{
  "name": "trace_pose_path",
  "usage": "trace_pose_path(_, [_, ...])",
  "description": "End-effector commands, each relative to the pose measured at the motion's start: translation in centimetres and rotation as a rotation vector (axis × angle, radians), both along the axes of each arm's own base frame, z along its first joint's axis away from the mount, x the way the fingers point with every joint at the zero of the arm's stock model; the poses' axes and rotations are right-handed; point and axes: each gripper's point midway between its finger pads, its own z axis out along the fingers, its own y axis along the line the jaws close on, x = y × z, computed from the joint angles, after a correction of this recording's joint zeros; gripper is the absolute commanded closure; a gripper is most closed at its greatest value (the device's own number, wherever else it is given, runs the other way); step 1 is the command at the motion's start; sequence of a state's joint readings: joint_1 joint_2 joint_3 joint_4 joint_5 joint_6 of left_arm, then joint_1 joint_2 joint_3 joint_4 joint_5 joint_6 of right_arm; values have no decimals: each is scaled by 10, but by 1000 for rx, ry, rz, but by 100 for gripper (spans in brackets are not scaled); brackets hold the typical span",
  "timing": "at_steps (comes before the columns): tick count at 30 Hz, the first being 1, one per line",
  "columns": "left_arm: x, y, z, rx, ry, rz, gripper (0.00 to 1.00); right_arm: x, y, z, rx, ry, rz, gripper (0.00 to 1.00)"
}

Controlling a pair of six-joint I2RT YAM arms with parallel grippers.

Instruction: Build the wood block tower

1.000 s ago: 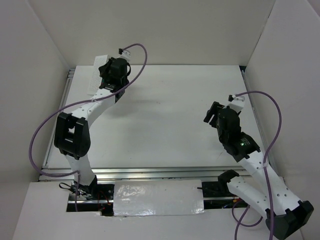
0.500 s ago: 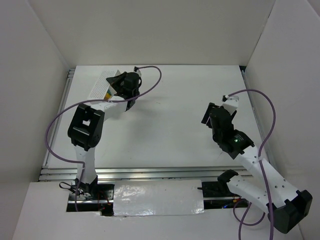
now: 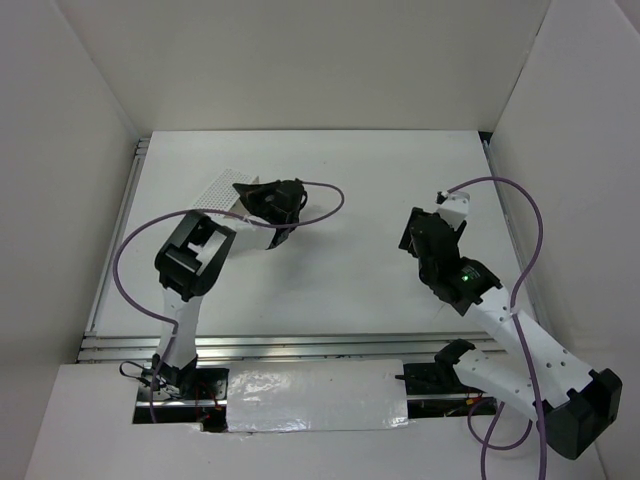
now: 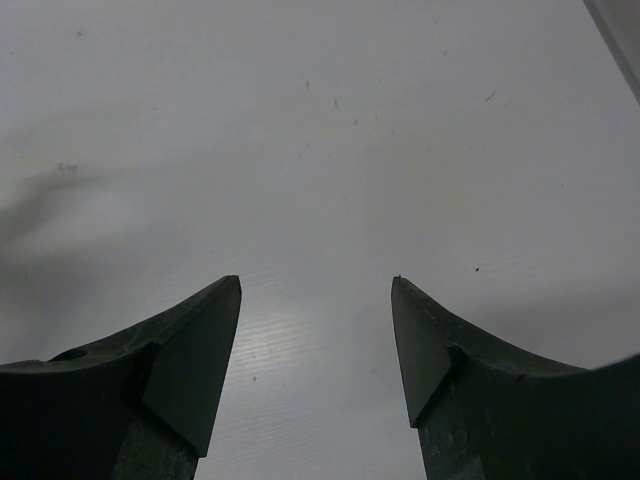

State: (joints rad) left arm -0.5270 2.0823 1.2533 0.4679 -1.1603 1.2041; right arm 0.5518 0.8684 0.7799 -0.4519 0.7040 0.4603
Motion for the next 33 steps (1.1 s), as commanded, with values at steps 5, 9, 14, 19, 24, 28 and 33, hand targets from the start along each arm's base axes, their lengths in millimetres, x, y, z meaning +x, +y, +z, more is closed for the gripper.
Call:
trace_pose_path(5, [-23,-21,-19,209,155,-68,100,-1,-1,5,-14,-18,-40,31])
trace_pose_path(9, [-30,-42,-29,228,189,-113,100,-1,0,5,-16,-17,-32,31])
trace_pose_path(14, [-47,-69,-42,326,260,-192,100,-2,2,4,-20,-13,-30,31])
trace_pose_path(19, [-58,-90,-56,372,310,-258,100,-2,5,3,-14,-11,-15,31])
trace_pose_path(24, [-68,-99,-70,427,360,-312,100,-3,6,2,-14,-11,-17,31])
trace_pose_path(28, [-79,-111,-82,445,391,-360,100,-3,6,1,-18,-4,-16,31])
trace_pose_path(33, [-79,-116,-84,440,394,-372,100,-3,8,0,-21,-1,-15,31])
